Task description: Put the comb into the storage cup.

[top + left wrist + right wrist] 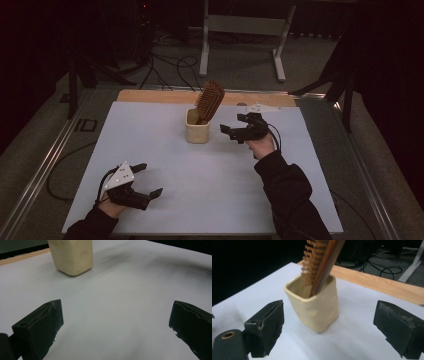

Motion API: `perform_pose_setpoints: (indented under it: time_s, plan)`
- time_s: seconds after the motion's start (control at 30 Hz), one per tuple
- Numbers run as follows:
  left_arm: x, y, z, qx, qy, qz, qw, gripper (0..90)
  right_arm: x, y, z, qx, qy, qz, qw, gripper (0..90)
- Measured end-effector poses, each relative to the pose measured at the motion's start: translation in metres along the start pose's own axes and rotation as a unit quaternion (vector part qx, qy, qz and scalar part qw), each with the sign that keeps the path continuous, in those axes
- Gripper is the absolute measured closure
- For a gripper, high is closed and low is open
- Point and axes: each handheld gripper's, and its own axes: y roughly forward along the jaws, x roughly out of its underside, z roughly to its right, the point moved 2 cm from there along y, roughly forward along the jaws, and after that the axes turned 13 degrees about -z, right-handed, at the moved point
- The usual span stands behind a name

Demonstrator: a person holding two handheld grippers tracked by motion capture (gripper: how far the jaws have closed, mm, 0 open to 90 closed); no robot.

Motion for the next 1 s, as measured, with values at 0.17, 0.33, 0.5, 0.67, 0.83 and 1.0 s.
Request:
perform_pose_setpoints:
  time_s: [0.17, 0.33, 0.5, 0.67, 0.83, 1.0]
  plan:
    - [0.000, 0.000, 0.000, 0.000, 0.000, 0.001, 1.0000, 0.1, 0.015, -0.002, 0.002, 0.001, -0.004, -0.012, 0.9999, 9.6]
    - [0.000, 0.000, 0.000, -0.001, 0.001, -0.001, 1.0000, 0.1, 0.028, -0.006, 0.005, 0.005, -0.005, -0.016, 0.9999, 9.7]
    - [0.000, 0.000, 0.000, -0.001, 0.000, 0.000, 1.0000, 0.1, 0.039, -0.011, 0.007, 0.007, -0.007, -0.018, 0.9998, 9.7]
    - [0.000, 0.001, 0.000, 0.000, 0.001, -0.001, 1.0000, 0.0, 0.057, -0.017, 0.008, 0.002, 0.001, -0.021, 0.9998, 9.8]
    - [-0.001, 0.000, 0.000, -0.001, 0.001, 0.001, 1.0000, 0.1, 0.071, -0.021, 0.008, 0.001, 0.001, -0.023, 0.9997, 9.8]
    - [0.000, 0.000, 0.000, 0.000, 0.002, -0.001, 1.0000, 0.0, 0.081, -0.028, 0.005, 0.001, -0.002, -0.023, 0.9997, 9.8]
